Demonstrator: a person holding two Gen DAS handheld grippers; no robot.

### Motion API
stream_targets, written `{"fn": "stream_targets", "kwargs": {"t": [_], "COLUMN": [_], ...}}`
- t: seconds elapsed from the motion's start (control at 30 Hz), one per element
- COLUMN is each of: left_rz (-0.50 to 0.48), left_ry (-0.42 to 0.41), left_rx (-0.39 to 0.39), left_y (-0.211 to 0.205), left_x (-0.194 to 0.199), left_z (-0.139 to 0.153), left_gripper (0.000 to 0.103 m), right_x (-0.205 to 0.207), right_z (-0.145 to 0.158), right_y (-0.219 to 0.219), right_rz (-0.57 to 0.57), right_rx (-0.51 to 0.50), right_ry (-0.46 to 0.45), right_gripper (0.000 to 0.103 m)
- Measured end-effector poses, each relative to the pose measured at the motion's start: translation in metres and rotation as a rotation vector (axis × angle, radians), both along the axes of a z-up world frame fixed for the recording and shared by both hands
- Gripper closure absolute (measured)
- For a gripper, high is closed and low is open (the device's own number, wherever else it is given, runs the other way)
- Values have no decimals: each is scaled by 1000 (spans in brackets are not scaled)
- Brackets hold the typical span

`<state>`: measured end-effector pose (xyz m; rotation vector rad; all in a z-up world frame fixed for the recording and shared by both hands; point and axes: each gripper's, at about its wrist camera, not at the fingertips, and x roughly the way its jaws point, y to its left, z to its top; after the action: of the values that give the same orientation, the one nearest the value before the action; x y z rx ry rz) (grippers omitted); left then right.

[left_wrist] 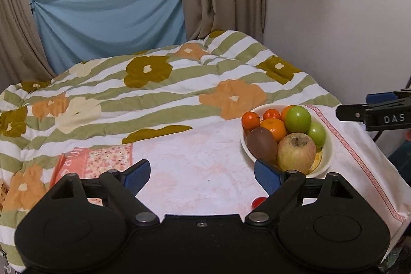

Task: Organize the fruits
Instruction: 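Move both open grippers toward the two red tomatoes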

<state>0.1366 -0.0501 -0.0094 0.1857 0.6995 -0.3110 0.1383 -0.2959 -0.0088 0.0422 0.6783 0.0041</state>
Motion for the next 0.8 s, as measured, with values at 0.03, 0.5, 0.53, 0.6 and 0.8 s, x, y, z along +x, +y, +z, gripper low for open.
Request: {"fn": "stream_targets", "kwargs": {"t": [0.03,0.5,0.53,0.6,0.8], "left_rz": [-7,-122,-134,-163,-277], "left_ry": [-5,16,20,25,26], "left_rx": [1,39,43,52,84], "left_y": [4,40,42,42,34], "left_x": [-3,-21,-20,-19,-15], "left_z": [1,-11,-13,-18,-36], "left_gripper": [11,11,10,9,7], "right_x": [-7,-65,-67,-73,-91], "right_z": [2,-18,-21,-27,-50], "right_y": [3,51,54,60,74], "right_rz": [-7,-98,-105,-123,-149], "right_rx": [1,-2,-5,-13,-13], "right_ry": [-2,61,65,71,113], "right_gripper": [1,0,0,0,0]}}
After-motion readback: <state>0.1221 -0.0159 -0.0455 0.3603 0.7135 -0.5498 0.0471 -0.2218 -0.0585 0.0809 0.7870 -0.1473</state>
